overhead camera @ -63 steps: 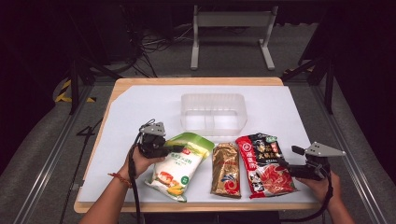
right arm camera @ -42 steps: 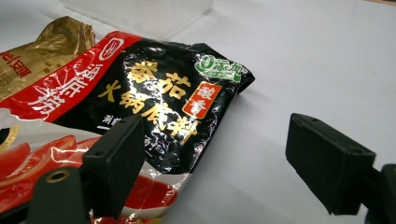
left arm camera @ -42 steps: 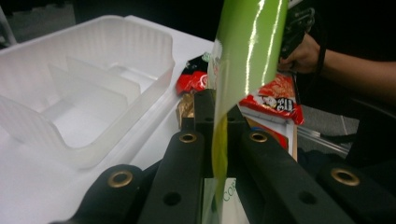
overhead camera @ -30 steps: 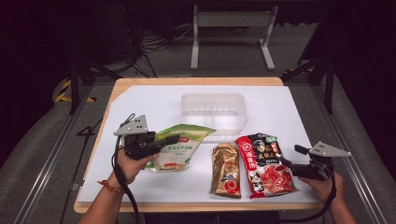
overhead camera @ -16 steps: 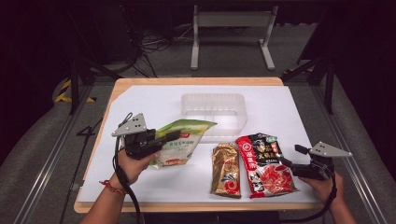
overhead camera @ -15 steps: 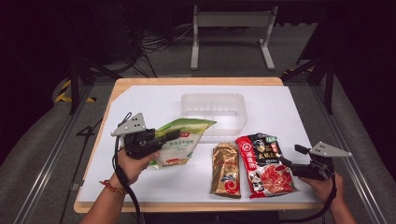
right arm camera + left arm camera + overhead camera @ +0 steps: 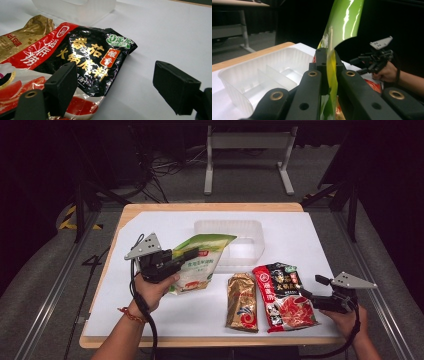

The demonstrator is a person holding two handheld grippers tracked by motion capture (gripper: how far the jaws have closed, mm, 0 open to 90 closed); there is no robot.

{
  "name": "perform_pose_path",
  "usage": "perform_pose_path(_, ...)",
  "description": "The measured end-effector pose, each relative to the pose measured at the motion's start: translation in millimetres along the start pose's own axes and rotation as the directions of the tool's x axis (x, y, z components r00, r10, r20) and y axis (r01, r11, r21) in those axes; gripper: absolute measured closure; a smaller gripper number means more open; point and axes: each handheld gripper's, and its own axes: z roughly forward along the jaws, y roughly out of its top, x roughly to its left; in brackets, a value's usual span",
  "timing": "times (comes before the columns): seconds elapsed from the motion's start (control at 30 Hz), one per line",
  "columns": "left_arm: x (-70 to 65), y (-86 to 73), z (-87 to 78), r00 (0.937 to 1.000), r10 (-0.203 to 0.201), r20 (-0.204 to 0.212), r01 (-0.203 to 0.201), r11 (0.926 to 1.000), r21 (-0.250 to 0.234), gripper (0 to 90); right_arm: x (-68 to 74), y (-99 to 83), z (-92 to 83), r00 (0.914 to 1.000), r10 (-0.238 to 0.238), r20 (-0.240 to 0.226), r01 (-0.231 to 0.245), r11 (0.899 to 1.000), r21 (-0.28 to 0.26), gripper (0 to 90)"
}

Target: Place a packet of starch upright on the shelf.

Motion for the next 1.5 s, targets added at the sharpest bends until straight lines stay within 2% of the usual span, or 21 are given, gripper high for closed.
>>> perform_pose_path(0.17, 4.7, 4.0, 11.7, 0.9995, -0.031, 0.002, 0.031, 0.9991, -0.029, 90.0, 0.3, 0.0, 0.3, 1.0, -0.006, 0.003, 0.006, 1.0, 0.0, 20.6)
perform_pose_path(0.2, 4.7, 4.8, 13.7, 0.9996, -0.028, -0.009, 0.028, 0.999, -0.034, 90.0, 0.5, 0.1, 0.0, 1.0, -0.005, 0.003, 0.005, 1.0, 0.0, 20.6)
perform_pose_path(0.3, 6.4, 6.5, 17.7, 0.9992, -0.038, -0.007, 0.038, 0.9982, -0.047, 90.0, 0.1, -0.2, -0.3, 1.0, -0.003, 0.002, 0.003, 1.0, -0.001, 20.6)
perform_pose_path(0.37, 9.4, 8.1, 21.4, 0.9977, -0.067, -0.006, 0.067, 0.9956, -0.066, 90.0, -0.3, -0.4, -0.6, 1.0, -0.003, 0.004, 0.003, 1.0, -0.001, 20.6)
perform_pose_path(0.53, 13.1, 11.6, 29.1, 0.9968, -0.079, -0.011, 0.078, 0.9944, -0.071, 90.0, 0.2, -0.4, -1.2, 1.0, 0.0, 0.004, 0.0, 1.0, -0.002, 20.6)
perform_pose_path(0.63, 14.4, 14.0, 32.7, 0.997, -0.065, -0.042, 0.062, 0.9954, -0.073, 90.0, -0.1, -0.1, -1.1, 1.0, -0.003, 0.005, 0.003, 1.0, -0.005, 20.6)
perform_pose_path(0.73, 16.6, 15.5, 34.9, 0.9942, -0.067, -0.083, 0.06, 0.9948, -0.082, 90.0, 0.2, 0.0, -1.0, 1.0, -0.005, 0.004, 0.005, 1.0, -0.006, 20.6)
perform_pose_path(0.8, 19.1, 16.2, 36.5, 0.9924, -0.076, -0.097, 0.067, 0.9932, -0.095, 90.0, 0.2, -0.1, -0.9, 1.0, -0.005, 0.004, 0.005, 1.0, -0.004, 20.6)
perform_pose_path(0.87, 21.2, 17.0, 38.7, 0.9878, -0.076, -0.136, 0.063, 0.9928, -0.102, 90.0, 0.0, -0.1, -0.8, 1.0, -0.004, 0.003, 0.004, 1.0, -0.005, 20.6)
perform_pose_path(0.93, 25.9, 17.8, 41.9, 0.9839, -0.089, -0.155, 0.072, 0.9909, -0.113, 90.0, 0.2, 0.0, -0.9, 1.0, -0.004, 0.003, 0.004, 1.0, -0.006, 20.6)
perform_pose_path(0.97, 25.9, 17.8, 41.9, 0.9839, -0.089, -0.155, 0.072, 0.9909, -0.113, 90.0, 0.2, 0.0, -0.9, 1.0, -0.004, 0.003, 0.004, 1.0, -0.006, 20.6)
perform_pose_path(1.07, 31.6, 18.0, 47.8, 0.9761, -0.098, -0.194, 0.075, 0.9898, -0.121, 90.0, 0.7, -0.1, -0.6, 1.0, -0.005, -0.001, 0.005, 1.0, -0.002, 20.7)
perform_pose_path(1.17, 38.5, 17.5, 56.8, 0.9696, -0.111, -0.218, 0.087, 0.9897, -0.114, 90.0, 0.6, -0.1, -0.2, 1.0, -0.007, 0.0, 0.007, 1.0, -0.002, 20.6)
perform_pose_path(1.23, 42.8, 17.6, 63.4, 0.9664, -0.102, -0.236, 0.081, 0.9917, -0.1, 90.0, 0.4, -0.2, -0.5, 1.0, -0.006, -0.001, 0.006, 1.0, -0.003, 20.7)
perform_pose_path(1.3, 46.8, 17.0, 69.6, 0.9604, -0.121, -0.251, 0.097, 0.9897, -0.106, 90.0, 0.2, -0.3, -0.5, 1.0, -0.004, 0.001, 0.004, 1.0, -0.004, 20.7)
perform_pose_path(1.33, 48.4, 17.5, 72.1, 0.959, -0.109, -0.262, 0.086, 0.9916, -0.096, 90.0, 0.1, -0.4, -0.6, 1.0, -0.004, 0.0, 0.004, 1.0, -0.005, 20.7)
perform_pose_path(1.47, 54.8, 20.4, 81.3, 0.95, -0.115, -0.29, 0.088, 0.9905, -0.106, 90.0, 0.2, -0.7, -0.5, 1.0, -0.004, -0.003, 0.004, 1.0, -0.005, 20.7)
perform_pose_path(1.5, 54.8, 20.4, 81.3, 0.95, -0.115, -0.29, 0.088, 0.9905, -0.106, 90.0, 0.2, -0.7, -0.5, 1.0, -0.004, -0.003, 0.004, 1.0, -0.005, 20.7)
